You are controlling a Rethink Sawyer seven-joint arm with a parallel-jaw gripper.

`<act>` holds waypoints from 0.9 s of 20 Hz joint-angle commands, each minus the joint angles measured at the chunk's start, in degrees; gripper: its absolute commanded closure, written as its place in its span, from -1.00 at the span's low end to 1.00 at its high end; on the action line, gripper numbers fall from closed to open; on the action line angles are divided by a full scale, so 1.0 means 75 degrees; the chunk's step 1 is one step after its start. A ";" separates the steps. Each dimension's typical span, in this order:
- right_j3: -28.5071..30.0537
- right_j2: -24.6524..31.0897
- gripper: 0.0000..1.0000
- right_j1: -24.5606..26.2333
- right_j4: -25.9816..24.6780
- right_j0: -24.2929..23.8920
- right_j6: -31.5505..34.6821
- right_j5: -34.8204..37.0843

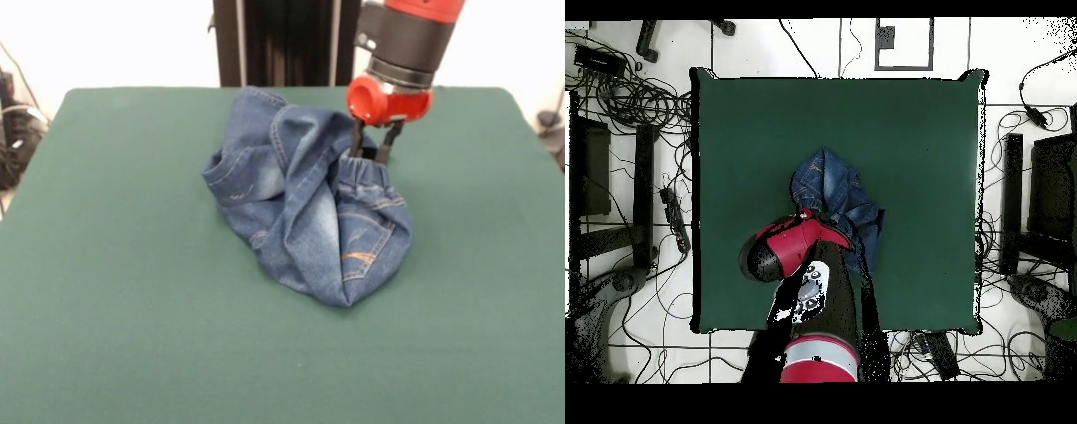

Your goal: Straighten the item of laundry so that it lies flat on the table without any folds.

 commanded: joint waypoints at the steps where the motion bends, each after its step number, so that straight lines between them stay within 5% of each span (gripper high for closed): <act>1: -0.0684 -0.0339 -1.00 0.0700 0.0327 0.0445 0.1858 -0.0619; 18: -0.0996 -0.2337 -1.00 0.1084 0.0819 0.1906 0.2283 -0.0552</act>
